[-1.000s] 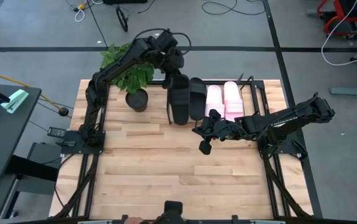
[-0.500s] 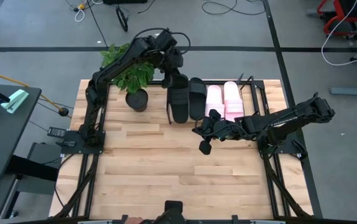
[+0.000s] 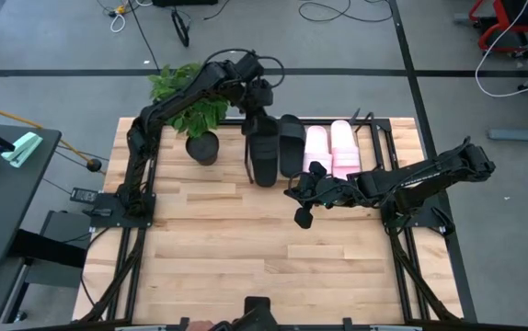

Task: Pick and place slides into the shelf
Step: Put the black slide on the shelf

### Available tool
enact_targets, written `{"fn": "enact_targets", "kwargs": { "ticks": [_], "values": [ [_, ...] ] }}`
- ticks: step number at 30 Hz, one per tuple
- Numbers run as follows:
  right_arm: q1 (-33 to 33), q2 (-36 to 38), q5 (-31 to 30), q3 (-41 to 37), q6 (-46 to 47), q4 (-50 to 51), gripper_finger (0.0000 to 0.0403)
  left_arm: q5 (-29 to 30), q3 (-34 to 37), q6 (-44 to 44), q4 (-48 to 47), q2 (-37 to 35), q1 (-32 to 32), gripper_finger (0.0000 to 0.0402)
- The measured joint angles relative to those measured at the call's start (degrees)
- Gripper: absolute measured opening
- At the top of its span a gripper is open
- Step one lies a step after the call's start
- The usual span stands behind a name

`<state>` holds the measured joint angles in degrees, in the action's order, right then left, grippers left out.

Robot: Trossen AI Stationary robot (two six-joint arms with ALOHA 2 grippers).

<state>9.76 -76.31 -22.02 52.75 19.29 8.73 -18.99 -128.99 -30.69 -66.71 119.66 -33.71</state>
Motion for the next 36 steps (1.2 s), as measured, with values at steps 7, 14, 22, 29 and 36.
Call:
{"fn": "enact_targets", "kwargs": {
  "ticks": [7, 14, 22, 29, 36],
  "values": [
    [0.0, 0.0, 0.0, 0.0, 0.0, 0.0, 0.0008, 3.2, 2.1, -0.4, 1.5, 0.0, 0.2, 0.004],
    [0.0, 0.0, 0.0, 0.0, 0.0, 0.0, 0.0006, 6.9, 2.1, -1.5, 3.7, 0.0, 0.9, 0.0054],
    [-0.1, 0.0, -0.6, 0.0, 0.0, 0.2, 0.0009, 12.0, 2.0, -1.8, 5.6, 0.4, 2.2, 0.0043],
    [-0.3, 0.0, -0.7, 0.0, -0.3, 0.7, 0.0006, 16.1, 2.0, -2.1, 6.9, 2.0, 3.8, 0.0048],
    [-0.3, 0.0, -0.7, 0.0, -0.4, 1.3, 0.0006, 24.0, 2.0, -3.0, 9.1, 3.3, 5.4, 0.0043]
  ]
}}
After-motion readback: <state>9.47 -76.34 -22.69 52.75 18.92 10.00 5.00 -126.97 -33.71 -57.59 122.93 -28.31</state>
